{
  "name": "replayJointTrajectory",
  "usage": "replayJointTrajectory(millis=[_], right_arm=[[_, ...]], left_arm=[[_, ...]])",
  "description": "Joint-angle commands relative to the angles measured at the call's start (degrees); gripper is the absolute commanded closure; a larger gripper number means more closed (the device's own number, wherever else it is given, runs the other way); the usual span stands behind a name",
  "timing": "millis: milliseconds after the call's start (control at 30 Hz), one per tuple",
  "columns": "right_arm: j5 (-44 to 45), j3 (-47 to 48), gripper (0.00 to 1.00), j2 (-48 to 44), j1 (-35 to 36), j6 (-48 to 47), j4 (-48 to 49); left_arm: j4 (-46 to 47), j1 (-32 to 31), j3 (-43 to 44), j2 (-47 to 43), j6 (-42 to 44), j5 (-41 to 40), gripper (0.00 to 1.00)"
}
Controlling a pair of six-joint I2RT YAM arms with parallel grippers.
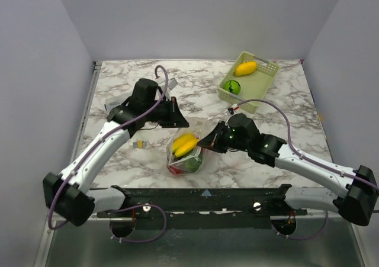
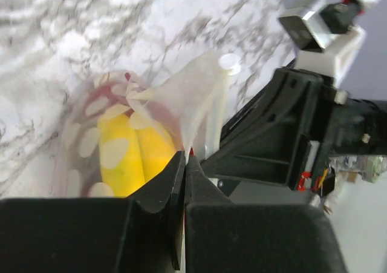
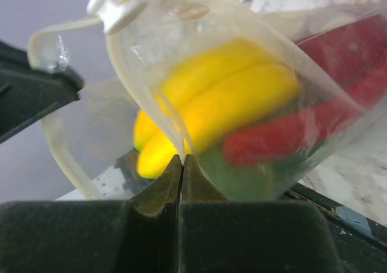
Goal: Place the food in the zip-top bag and seal the zipper
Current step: Adjust the zipper food storage bag at the center of the board.
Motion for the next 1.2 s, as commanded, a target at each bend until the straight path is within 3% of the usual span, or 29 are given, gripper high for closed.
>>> replayJointTrajectory(millis=[0, 233, 500, 833, 1067, 1167], right_arm=[[1.89, 0.44, 1.00, 0.84, 0.30, 3.23, 3.47], [-0.21, 4.02, 1.00, -4.92, 0.52, 5.29, 5.19], [2.58, -6.76, 1.00, -3.07, 0.57, 10.40, 14.06], [1.84, 0.71, 1.00, -4.39, 0.65, 9.46, 13.31], [7.29, -7.83, 1.00, -6.41, 0.57, 13.29, 14.65], [7.22, -10.27, 1.00, -4.45, 0.37, 14.55, 14.84]], left_arm=[[-7.94, -0.27, 6.18, 8.61, 4.39, 5.63, 1.00], [-0.53, -1.32, 4.53, -0.29, -2.34, 8.08, 1.00], [-2.66, -1.32, 1.30, 7.02, 0.84, 7.64, 1.00], [-0.55, -5.09, 4.34, 1.07, -1.13, 8.47, 1.00], [-0.47, -4.08, -0.16, 5.31, 1.33, 2.44, 1.00], [-2.07, -2.66, 0.61, 8.64, 1.94, 4.86, 1.00]])
